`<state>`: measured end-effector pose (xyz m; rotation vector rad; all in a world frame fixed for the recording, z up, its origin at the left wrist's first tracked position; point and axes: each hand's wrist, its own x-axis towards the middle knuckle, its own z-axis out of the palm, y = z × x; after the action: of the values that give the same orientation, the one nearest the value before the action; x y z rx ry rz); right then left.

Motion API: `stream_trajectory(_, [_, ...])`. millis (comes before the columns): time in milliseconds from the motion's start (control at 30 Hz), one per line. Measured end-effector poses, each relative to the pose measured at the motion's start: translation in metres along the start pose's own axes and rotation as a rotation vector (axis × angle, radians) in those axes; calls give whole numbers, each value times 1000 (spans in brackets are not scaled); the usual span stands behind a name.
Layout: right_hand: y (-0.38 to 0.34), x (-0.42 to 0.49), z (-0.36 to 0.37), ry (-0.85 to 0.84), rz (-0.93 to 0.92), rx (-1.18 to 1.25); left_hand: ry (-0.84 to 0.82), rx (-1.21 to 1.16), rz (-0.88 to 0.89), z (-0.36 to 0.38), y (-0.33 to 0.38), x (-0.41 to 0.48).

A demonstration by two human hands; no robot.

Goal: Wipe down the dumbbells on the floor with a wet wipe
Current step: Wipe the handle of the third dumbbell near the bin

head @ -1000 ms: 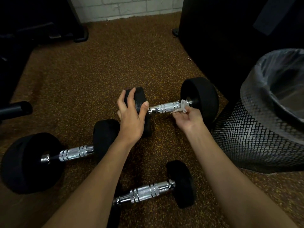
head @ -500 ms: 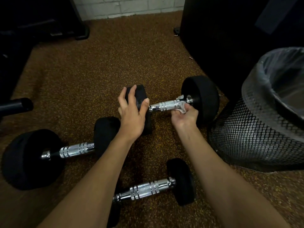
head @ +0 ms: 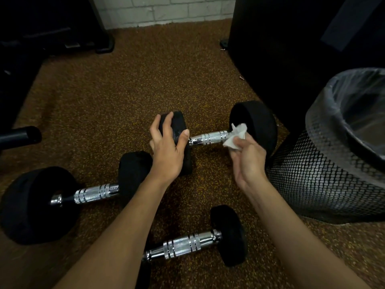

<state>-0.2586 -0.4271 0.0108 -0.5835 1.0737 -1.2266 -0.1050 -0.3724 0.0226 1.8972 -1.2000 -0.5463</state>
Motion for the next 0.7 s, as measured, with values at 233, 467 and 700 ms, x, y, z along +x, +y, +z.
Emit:
stream_trajectory(233, [32,41,-15,-364,-737,-1494,12,16,21,1,-1,-1])
stream_trajectory(467, [-11,59,47,-462,-419,-1965,8,21,1,1,-1,1])
stream_trajectory(700, [36,50,0,-295,-831,-1539,17,30,22,2,-3,0])
